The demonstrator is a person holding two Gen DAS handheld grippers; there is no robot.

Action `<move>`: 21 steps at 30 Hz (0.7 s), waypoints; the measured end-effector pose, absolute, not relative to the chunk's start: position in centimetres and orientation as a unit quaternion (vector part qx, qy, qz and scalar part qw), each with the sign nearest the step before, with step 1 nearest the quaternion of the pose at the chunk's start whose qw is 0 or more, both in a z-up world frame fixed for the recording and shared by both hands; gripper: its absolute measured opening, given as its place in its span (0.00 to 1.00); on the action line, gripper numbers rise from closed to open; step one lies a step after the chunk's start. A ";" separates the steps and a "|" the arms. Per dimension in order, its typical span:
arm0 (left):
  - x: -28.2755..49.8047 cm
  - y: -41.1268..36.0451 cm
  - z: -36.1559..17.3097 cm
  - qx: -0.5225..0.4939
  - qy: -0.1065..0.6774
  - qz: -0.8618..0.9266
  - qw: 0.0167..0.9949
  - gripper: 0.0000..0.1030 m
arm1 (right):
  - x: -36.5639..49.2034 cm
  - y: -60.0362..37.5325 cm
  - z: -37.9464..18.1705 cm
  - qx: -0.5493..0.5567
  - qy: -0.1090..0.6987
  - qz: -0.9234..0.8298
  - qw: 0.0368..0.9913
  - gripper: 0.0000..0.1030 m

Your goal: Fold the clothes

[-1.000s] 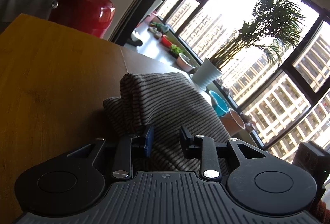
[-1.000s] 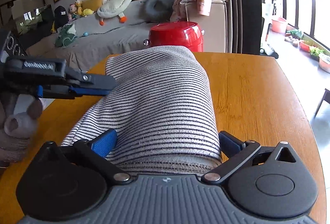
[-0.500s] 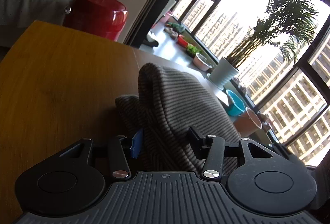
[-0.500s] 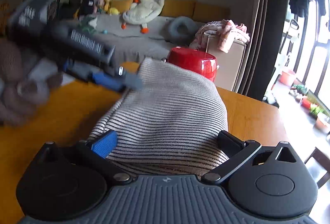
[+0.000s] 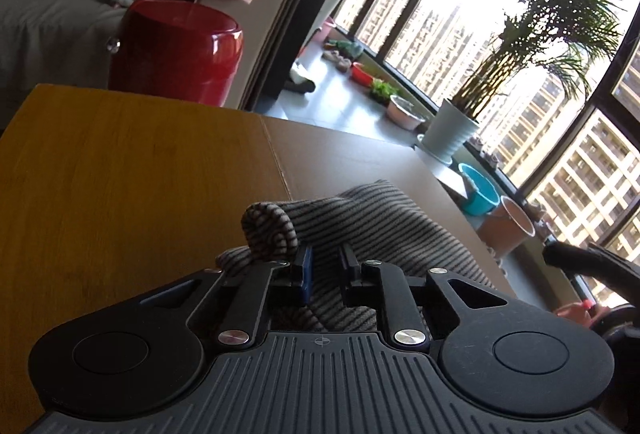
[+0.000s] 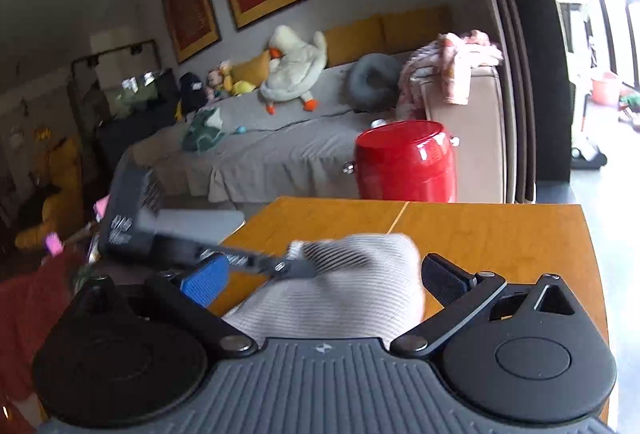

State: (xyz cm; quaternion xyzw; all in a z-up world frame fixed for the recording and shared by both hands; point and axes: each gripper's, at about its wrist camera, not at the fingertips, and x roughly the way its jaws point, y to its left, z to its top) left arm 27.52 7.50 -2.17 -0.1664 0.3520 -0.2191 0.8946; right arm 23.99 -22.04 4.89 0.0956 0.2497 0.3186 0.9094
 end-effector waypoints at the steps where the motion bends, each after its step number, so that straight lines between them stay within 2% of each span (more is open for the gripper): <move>1: 27.5 7.7 -2.3 -0.172 0.350 -0.222 0.894 0.17 | 25.9 -22.7 4.6 0.118 0.261 0.307 0.907 0.86; 2: 27.4 7.9 -2.4 -0.177 0.348 -0.224 0.893 0.17 | 27.7 -23.1 4.1 0.141 0.277 0.298 0.902 0.79; 3: 27.2 8.0 -2.5 -0.180 0.346 -0.226 0.893 0.16 | 29.4 -23.2 2.9 0.164 0.296 0.293 0.894 0.77; 8: 27.0 8.9 -2.7 -0.195 0.343 -0.235 0.888 0.17 | 36.0 -21.7 -2.9 0.242 0.380 0.295 0.843 0.76; 9: 27.0 9.1 -2.7 -0.197 0.344 -0.236 0.887 0.17 | 36.6 -21.3 -3.6 0.259 0.392 0.306 0.828 0.72; 10: 27.0 9.3 -2.7 -0.197 0.343 -0.235 0.888 0.17 | 36.7 -21.2 -3.8 0.280 0.396 0.323 0.813 0.63; 11: 27.0 9.5 -2.8 -0.198 0.342 -0.232 0.889 0.17 | 36.4 -21.1 -3.3 0.292 0.387 0.343 0.805 0.42; 15: 27.3 10.0 -3.0 -0.211 0.342 -0.235 0.885 0.17 | 34.4 -20.6 -0.2 0.258 0.341 0.383 0.818 0.42; 18: 27.3 9.5 -3.2 -0.204 0.339 -0.238 0.887 0.17 | 34.3 -19.6 -1.0 0.168 0.367 0.320 0.857 0.42; 19: 27.4 9.4 -3.2 -0.205 0.339 -0.238 0.887 0.16 | 34.2 -19.4 -1.6 0.135 0.372 0.295 0.870 0.43; 21: 27.4 9.2 -3.3 -0.203 0.337 -0.237 0.888 0.17 | 33.7 -19.4 -2.1 0.112 0.364 0.277 0.882 0.52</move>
